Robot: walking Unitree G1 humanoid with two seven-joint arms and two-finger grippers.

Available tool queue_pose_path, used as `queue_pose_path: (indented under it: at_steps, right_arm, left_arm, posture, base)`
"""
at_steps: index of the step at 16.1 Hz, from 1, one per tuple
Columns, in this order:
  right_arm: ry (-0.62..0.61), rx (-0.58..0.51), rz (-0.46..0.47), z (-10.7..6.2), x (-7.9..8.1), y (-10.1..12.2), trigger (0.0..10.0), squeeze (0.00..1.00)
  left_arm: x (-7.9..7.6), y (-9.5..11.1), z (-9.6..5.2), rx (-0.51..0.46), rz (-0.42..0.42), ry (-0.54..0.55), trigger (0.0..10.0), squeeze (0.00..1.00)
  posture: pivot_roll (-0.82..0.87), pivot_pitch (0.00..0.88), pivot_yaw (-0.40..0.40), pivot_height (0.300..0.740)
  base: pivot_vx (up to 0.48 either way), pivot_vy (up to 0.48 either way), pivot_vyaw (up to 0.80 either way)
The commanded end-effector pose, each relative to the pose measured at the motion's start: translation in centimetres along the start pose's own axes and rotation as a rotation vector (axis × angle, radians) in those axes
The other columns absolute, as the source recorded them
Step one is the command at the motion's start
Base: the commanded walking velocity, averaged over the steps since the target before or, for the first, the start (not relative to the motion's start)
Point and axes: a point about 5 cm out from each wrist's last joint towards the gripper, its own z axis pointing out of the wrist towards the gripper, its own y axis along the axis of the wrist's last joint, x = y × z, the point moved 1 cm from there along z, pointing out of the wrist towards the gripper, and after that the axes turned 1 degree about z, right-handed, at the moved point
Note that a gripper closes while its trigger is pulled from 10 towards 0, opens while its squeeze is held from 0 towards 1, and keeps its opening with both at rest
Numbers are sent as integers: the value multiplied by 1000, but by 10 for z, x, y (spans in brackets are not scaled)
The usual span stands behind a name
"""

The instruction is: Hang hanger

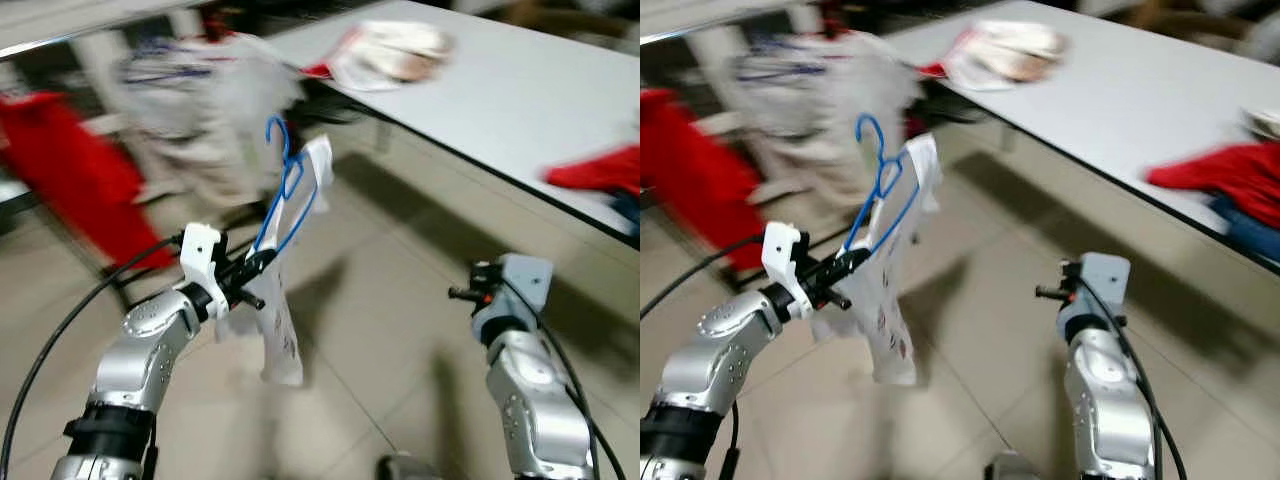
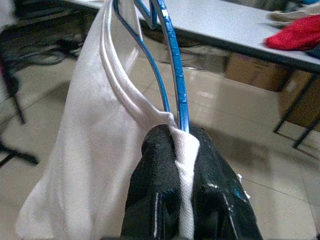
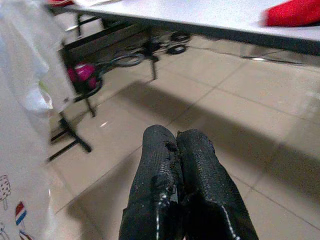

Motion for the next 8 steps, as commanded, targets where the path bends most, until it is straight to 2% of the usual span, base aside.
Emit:
queue_pose_path:
  at_steps: [1, 4, 8]
  right_arm:
    - [17, 15, 12, -3, 7, -3, 10000, 0]
    - [57, 47, 51, -11, 17, -9, 10000, 0]
    - [93, 54, 49, -13, 22, -9, 10000, 0]
  left_arm:
    - [1, 1, -6, -3, 32, 27, 10000, 0]
    - [-9, -2, -9, 6, 89, 27, 10000, 0]
    - [-6, 2, -17, 3, 97, 48, 10000, 0]
  posture:
    - [-73, 59, 121, 740]
    - [-64, 53, 109, 740]
    - [-52, 41, 97, 740]
  base:
    - [0, 0, -800]
    - [0, 0, -800]
    - [0, 330, -800]
